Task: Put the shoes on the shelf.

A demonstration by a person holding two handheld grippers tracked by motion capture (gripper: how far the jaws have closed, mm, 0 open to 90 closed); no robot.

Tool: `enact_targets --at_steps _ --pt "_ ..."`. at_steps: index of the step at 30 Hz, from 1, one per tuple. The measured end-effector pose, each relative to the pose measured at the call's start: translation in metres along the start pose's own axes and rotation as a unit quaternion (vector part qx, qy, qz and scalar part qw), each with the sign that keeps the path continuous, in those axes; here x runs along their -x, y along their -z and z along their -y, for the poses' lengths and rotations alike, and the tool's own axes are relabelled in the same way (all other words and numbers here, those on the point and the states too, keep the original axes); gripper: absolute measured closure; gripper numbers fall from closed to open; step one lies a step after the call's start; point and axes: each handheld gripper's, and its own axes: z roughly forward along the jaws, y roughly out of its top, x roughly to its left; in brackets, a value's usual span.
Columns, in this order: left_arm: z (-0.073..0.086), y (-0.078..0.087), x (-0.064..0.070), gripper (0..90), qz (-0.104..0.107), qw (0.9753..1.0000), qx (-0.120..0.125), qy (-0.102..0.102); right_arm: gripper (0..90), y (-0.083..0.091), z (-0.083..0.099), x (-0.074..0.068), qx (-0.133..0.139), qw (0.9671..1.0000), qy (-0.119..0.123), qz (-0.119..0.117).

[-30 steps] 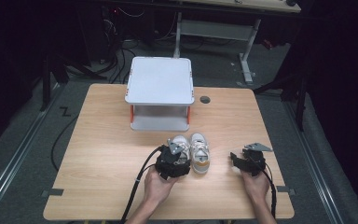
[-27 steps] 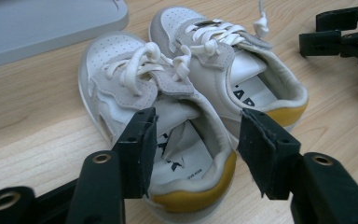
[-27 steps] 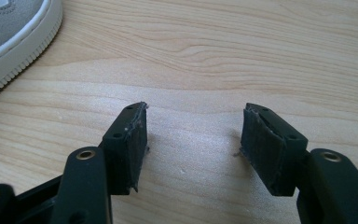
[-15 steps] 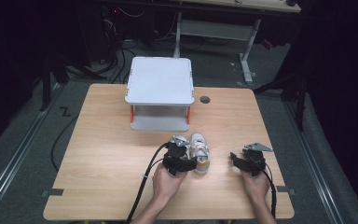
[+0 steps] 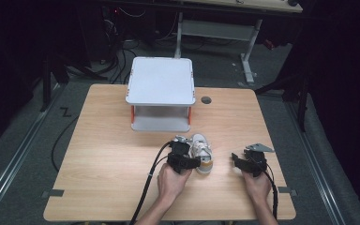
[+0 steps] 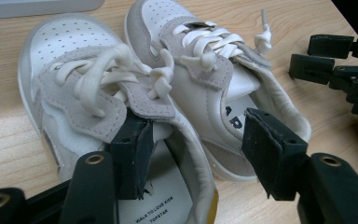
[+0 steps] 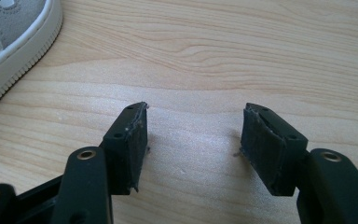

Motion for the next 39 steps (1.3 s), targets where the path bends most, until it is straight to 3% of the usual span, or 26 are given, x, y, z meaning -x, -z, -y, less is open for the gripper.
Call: enact_targets --at_steps 3,9,12,14,18,27,30,33,39 --pt "-0.001 -0.001 0.001 41.1 0.003 1.0 0.001 0.005 41.1 0.0 0.0 0.0 0.0 1.0 0.0 0.0" --pt "-0.006 -0.002 -0.002 37.9 0.029 0.9992 0.0 0.029 41.1 0.0 0.0 0.0 0.0 1.0 0.0 0.0" --pt "-0.007 -0.006 0.003 39.1 0.012 0.9999 -0.006 0.011 41.1 0.0 0.0 0.0 0.0 1.0 0.0 0.0" --pt "-0.008 -0.011 0.007 42.4 -0.011 0.9998 -0.01 -0.012 41.1 0.0 0.0 0.0 0.0 1.0 0.0 0.0" --pt "-0.005 -0.02 0.013 46.1 -0.052 0.9973 0.001 -0.051 41.1 0.0 0.0 0.0 0.0 1.0 0.0 0.0" --pt "-0.006 -0.02 0.013 58.9 -0.048 0.9963 -0.005 -0.071 41.2 0.0 0.0 0.0 0.0 1.0 0.0 0.0" --pt "-0.004 -0.016 0.014 66.7 -0.062 0.9948 -0.008 -0.081 41.1 0.0 0.0 0.0 0.0 1.0 0.0 0.0" --pt "-0.003 -0.012 0.008 72.0 -0.057 0.9958 -0.01 -0.071 41.1 0.0 0.0 0.0 0.0 1.0 0.0 0.0" --pt "-0.002 -0.009 0.001 75.6 -0.046 0.9961 -0.007 -0.075 41.1 0.0 0.0 0.0 0.0 1.0 0.0 0.0"
